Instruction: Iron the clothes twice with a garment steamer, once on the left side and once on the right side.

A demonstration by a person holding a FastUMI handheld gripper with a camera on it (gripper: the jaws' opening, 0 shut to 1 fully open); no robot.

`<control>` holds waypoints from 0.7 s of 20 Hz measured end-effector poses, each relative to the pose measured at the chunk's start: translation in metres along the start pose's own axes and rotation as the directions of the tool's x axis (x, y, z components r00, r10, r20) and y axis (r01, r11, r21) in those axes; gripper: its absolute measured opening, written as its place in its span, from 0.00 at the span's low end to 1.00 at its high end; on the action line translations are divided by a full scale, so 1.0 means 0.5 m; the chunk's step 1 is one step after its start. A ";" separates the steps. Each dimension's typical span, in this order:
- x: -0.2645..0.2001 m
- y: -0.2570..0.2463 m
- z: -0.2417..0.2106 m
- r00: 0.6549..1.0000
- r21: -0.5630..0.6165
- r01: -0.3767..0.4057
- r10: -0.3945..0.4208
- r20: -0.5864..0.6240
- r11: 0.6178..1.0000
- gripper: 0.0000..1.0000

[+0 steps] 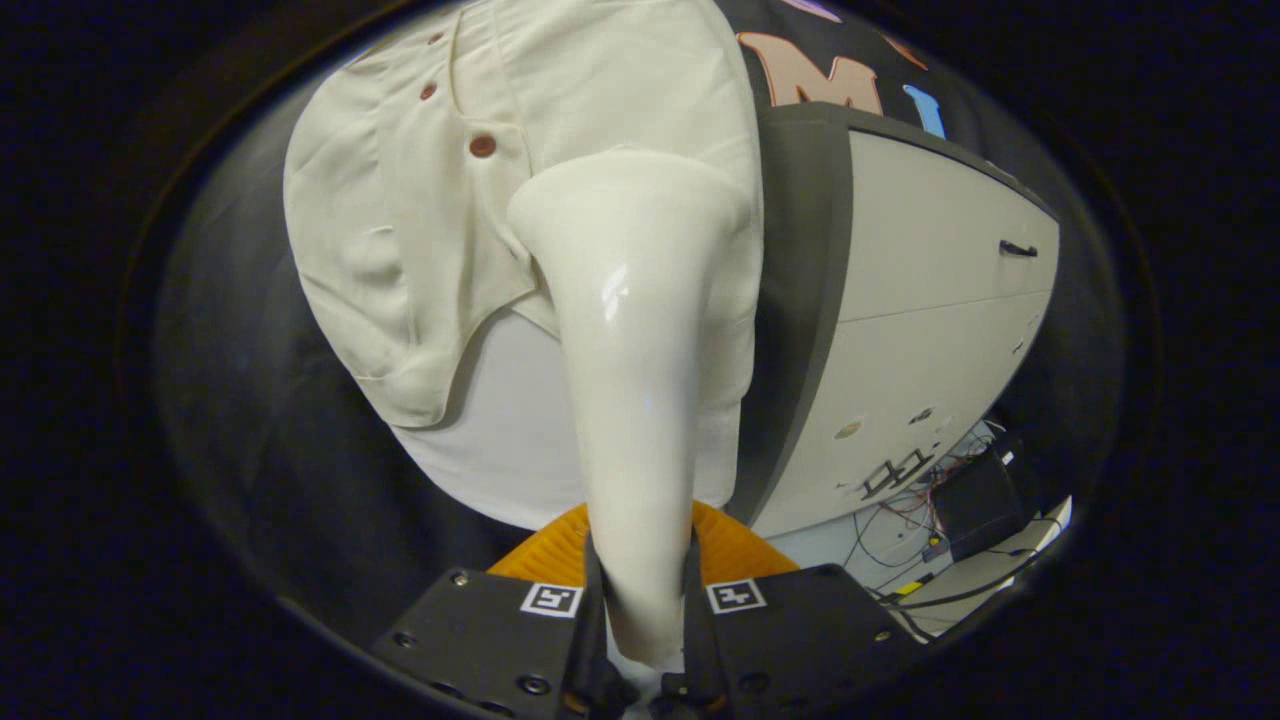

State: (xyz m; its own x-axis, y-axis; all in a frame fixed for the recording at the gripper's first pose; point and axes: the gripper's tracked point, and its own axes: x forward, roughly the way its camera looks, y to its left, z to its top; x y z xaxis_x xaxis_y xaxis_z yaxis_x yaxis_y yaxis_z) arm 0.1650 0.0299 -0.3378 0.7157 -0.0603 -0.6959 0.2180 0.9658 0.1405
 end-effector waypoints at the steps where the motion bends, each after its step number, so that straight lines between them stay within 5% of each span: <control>1: -0.005 -0.003 -0.006 1.000 0.005 -0.004 0.004 -0.002 1.000 0.31; 14: -0.175 -0.048 -0.016 0.992 0.006 -0.088 0.087 0.088 0.996 0.31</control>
State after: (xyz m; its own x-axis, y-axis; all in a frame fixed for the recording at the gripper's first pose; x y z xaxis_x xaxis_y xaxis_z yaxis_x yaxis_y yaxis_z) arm 0.0919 0.0141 -0.2861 0.7873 0.0025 -0.6165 0.1576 0.9659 0.2053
